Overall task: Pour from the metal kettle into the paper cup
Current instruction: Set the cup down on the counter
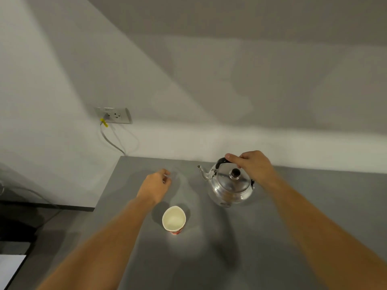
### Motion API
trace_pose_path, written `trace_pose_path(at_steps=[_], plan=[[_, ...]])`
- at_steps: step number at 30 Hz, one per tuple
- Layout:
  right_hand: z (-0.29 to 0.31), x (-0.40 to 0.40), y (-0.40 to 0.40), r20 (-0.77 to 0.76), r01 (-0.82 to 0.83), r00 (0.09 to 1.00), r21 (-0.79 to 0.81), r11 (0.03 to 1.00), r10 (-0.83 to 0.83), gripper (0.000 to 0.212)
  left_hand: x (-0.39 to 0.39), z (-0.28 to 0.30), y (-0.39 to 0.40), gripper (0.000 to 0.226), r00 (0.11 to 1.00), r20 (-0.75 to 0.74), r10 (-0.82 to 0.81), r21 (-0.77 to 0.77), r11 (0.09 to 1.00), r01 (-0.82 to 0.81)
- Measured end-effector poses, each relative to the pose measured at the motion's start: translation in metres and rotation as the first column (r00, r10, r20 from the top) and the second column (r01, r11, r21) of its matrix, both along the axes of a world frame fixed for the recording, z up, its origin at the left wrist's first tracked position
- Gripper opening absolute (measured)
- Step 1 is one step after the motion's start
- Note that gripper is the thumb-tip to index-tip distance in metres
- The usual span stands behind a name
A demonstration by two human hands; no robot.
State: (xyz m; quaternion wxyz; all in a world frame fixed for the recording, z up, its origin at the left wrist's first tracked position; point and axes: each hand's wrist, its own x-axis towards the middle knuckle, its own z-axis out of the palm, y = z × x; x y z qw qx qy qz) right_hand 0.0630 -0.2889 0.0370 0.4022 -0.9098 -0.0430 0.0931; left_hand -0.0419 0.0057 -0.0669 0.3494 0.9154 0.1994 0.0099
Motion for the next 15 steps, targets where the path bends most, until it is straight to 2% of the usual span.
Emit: trace_pose_path(at_steps=[7,15], plan=[[-0.031,0.050,0.020,-0.018,-0.035,0.999,-0.032,0.999,0.034,0.054,0.040,-0.005,0.004,0.029,1.000,-0.014,-0.026,0.020,0.999,0.026],[-0.052,0.083,0.034,-0.057,-0.067,0.996,-0.014,0.998,0.066,0.058,0.060,-0.010,0.004,0.029,0.999,-0.031,-0.031,0.013,0.999,0.032]])
